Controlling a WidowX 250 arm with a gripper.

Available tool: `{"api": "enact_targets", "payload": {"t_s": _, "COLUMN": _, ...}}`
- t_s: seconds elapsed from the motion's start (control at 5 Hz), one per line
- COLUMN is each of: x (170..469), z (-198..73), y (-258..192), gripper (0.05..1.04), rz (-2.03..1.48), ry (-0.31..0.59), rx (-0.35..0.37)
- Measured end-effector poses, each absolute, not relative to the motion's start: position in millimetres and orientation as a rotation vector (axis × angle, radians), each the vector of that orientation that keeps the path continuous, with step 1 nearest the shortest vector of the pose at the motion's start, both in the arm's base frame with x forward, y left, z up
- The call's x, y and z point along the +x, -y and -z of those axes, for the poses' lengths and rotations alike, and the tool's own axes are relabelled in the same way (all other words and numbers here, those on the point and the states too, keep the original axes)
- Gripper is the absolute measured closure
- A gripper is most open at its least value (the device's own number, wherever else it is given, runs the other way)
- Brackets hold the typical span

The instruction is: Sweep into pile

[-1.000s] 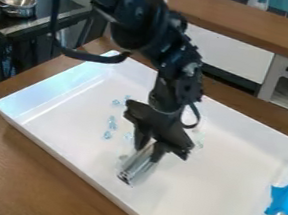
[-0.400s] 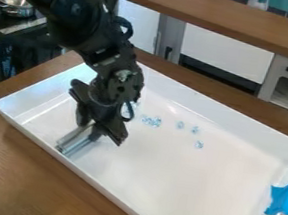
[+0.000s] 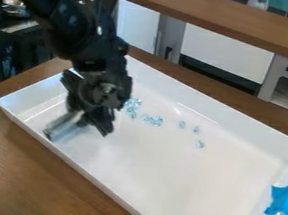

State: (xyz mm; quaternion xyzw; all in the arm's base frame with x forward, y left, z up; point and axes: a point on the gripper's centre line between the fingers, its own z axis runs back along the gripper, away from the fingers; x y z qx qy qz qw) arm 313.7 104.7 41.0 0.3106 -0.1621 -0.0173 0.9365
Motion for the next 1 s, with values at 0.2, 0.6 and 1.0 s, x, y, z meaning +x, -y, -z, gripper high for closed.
{"api": "enact_targets", "payload": {"t_s": 0.2, "x": 307.9, "z": -41.8, "y": -114.9, "gripper": 0.735, "rz": 0.032, "ry": 0.311, "rx": 0.663}}
{"api": "enact_targets", "payload": {"t_s": 0.6, "x": 299.4, "z": -79.5, "y": -81.9, "gripper": 0.735, "rz": -0.016, "ry": 0.365, "rx": 0.489}}
{"api": "enact_targets", "payload": {"t_s": 1.0, "x": 312.7, "z": -113.7, "y": 5.7, "gripper": 0.735, "rz": -0.108, "ry": 0.592, "rx": 0.354}}
